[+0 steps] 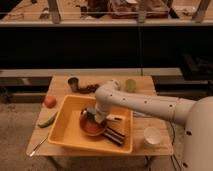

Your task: Wipe red bowl with sponge

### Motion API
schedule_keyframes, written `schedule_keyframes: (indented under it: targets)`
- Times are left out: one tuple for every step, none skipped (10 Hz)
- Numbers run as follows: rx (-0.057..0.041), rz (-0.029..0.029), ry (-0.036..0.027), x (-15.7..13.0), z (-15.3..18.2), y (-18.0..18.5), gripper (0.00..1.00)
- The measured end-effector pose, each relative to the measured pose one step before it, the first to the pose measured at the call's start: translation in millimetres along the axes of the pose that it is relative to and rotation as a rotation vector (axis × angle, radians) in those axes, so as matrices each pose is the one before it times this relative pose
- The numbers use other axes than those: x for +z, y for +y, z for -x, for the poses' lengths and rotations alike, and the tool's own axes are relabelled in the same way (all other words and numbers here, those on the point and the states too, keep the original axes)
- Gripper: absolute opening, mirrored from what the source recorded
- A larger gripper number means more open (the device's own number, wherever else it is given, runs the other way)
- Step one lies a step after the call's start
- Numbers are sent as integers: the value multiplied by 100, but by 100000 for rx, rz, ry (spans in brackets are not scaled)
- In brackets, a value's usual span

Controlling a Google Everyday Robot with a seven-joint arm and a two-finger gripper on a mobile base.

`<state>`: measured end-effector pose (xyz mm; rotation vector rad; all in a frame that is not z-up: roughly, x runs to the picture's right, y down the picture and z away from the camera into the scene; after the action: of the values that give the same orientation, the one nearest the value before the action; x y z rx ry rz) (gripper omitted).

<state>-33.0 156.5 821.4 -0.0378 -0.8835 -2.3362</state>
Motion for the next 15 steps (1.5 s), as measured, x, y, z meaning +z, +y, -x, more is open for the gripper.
schedule_keyframes:
  targets:
    - [-990, 713, 1005, -468, -544, -164, 0]
    - [-1353, 693, 633, -554, -287, -459, 0]
    - [-2163, 600, 617, -730, -199, -1256, 0]
    - [-1699, 312, 69, -279, 121, -1092, 0]
    - [-2161, -50, -170, -218, 296, -1621, 0]
    - [-2271, -664, -393, 44, 373, -2020, 0]
    - [-1718, -1074, -474, 381, 62, -1537, 0]
    - [-122, -842, -535, 454, 185, -773, 0]
    - [599, 172, -333, 223, 375, 30, 0]
    - [1456, -334, -770, 215, 907, 231, 0]
    - [1959, -337, -864, 103, 1259, 377, 0]
    - [1502, -139, -735, 77, 1000, 369, 0]
    - [2444, -297, -597, 38, 1308, 589, 0]
    - [1552, -36, -408, -28, 580, 391, 0]
    - [1101, 124, -341, -79, 357, 336, 0]
